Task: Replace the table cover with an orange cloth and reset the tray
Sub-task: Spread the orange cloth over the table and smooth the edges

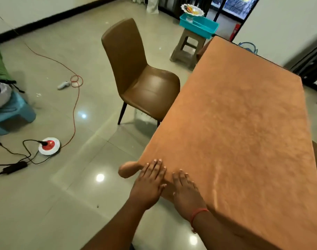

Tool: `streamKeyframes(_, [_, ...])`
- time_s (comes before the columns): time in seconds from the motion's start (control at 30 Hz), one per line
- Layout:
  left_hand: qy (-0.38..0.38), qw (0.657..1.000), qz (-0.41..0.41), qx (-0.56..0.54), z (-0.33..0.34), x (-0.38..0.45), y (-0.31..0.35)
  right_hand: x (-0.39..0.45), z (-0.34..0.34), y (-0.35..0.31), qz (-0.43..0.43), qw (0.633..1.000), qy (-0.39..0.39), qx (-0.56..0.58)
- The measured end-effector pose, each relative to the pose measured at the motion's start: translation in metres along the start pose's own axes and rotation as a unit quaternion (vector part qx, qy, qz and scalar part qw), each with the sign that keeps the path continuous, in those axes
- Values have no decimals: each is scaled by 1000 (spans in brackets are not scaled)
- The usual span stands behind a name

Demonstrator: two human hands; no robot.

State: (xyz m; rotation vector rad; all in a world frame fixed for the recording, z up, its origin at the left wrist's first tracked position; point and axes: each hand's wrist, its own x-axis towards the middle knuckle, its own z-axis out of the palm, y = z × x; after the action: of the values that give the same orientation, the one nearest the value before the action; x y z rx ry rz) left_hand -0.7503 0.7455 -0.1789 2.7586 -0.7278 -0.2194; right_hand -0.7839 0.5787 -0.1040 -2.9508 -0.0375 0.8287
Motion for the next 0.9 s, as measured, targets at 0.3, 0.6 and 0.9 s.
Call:
streamKeyframes(0.3, [-10, 999, 40, -23, -5, -12, -33, 14, 7, -46, 84, 995, -17, -49])
streamKeyframes(0.6, [-45, 997, 54, -21, -19, -23, -54, 15, 5, -65, 79, 994, -40, -65])
streamKeyframes(0.9, [-91, 992, 84, 6, -41, -24, -63, 11, 9, -82, 102, 995, -19, -6])
